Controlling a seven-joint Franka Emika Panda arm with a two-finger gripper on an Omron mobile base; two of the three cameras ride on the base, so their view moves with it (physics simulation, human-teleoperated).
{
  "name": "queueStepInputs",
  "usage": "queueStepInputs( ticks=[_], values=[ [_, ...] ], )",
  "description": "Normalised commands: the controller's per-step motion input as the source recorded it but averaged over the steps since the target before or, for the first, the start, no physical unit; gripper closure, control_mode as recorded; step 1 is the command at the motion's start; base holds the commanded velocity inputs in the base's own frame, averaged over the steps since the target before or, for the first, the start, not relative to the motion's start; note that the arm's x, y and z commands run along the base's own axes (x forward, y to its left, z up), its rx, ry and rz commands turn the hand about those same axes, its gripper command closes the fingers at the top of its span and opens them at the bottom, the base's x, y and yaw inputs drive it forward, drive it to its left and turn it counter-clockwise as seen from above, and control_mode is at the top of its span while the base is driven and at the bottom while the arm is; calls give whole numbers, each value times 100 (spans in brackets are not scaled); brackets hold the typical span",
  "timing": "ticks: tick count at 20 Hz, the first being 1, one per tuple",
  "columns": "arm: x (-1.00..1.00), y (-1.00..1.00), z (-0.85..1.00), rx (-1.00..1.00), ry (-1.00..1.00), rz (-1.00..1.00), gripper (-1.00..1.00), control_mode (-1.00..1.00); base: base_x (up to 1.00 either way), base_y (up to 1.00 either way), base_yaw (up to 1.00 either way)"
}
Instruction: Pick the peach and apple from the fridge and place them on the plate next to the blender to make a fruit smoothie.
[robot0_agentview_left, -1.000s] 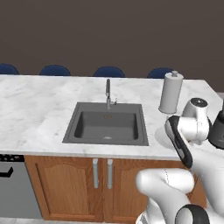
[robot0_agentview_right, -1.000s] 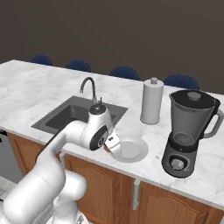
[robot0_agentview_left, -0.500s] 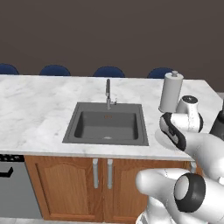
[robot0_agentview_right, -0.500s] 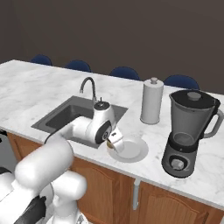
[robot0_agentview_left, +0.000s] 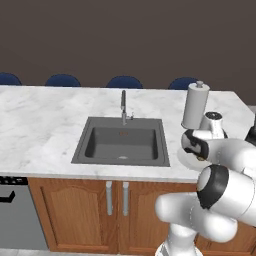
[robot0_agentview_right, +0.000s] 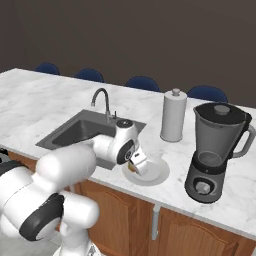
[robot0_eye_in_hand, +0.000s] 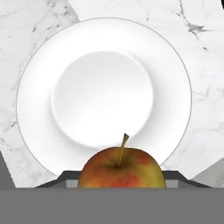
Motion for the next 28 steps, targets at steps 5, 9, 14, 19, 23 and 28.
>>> queueStepInputs(
  ticks=[5,9,14,19,23,28],
  values=[
    [24,-6,-28,0,7,0,100,-100,0,0,0],
    [27,-1,-26,0,7,0,100,-100,0,0,0],
    [23,0,-21,0,2,0,-100,-100,0,0,0],
    [6,0,-2,0,0,0,-100,-100,0,0,0],
    [0,0,1,0,0,0,-100,-100,0,0,0],
    [-34,0,49,0,-8,0,-100,-100,0,0,0]
  ],
)
